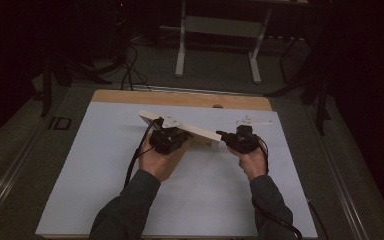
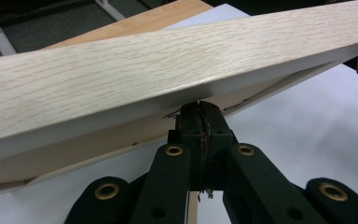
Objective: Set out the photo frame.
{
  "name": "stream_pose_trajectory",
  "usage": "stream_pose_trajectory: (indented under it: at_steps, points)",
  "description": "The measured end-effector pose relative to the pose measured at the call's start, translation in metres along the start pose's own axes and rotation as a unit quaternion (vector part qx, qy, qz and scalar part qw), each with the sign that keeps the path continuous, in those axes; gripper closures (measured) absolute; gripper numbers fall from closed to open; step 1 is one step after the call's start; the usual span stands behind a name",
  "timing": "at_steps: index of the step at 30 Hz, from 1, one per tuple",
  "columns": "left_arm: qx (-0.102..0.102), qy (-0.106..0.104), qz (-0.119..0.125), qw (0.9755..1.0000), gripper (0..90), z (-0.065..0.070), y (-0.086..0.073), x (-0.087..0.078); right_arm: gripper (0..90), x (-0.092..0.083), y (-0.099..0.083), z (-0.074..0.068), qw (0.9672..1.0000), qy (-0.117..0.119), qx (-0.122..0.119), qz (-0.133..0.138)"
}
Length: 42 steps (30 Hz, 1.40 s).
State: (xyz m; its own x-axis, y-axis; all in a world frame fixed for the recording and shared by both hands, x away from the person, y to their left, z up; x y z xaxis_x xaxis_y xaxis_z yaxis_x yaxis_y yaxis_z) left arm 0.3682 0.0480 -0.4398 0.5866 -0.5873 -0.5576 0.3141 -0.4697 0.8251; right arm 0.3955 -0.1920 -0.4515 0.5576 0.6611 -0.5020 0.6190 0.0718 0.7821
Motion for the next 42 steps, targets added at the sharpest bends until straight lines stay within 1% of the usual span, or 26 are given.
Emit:
stream_pose_trajectory:
  at_steps: [13, 21, 32, 34, 37, 42]
  points:
    - [-0.004, 0.002, -0.004, 1.0000, 90.0, -0.001, 0.001, 0.001, 90.0, 0.000, -0.001, -0.005, 0.9999, 0.012, -0.009, -0.006]
    - [-0.009, 0.004, -0.005, 0.9999, 90.0, -0.002, 0.001, 0.001, 90.0, 0.001, -0.002, -0.013, 0.9995, 0.022, -0.021, -0.010]
    - [-0.010, 0.002, -0.005, 0.9999, 90.0, -0.002, 0.001, 0.003, 90.0, 0.001, -0.004, -0.019, 0.9987, 0.038, -0.030, -0.017]
    - [-0.009, 0.003, -0.006, 0.9999, 90.0, 0.000, 0.001, 0.004, 90.0, 0.001, -0.004, -0.020, 0.9985, 0.041, -0.030, -0.018]
    - [0.003, -0.001, -0.010, 0.9999, 90.0, 0.005, 0.002, 0.005, 90.0, 0.002, -0.005, -0.022, 0.9980, 0.049, -0.032, -0.020]
    - [0.002, -0.005, -0.008, 1.0000, 90.0, 0.007, 0.002, 0.006, 90.0, 0.001, -0.006, -0.025, 0.9972, 0.059, -0.039, -0.025]
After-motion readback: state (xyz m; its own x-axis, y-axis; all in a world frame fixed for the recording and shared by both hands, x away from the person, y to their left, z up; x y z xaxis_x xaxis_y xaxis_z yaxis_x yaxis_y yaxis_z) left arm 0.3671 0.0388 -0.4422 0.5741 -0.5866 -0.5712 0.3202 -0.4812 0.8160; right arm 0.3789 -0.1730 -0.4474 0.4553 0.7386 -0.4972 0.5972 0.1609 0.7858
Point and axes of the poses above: each handheld gripper's, and its own axes: x roughly forward along the jaws, y roughly out of its top, z roughly to its right, the point moved 2 cm from there along x, roughly forward along the jaws, and after that the axes turned 12 degrees about x, right-handed, at the moved point
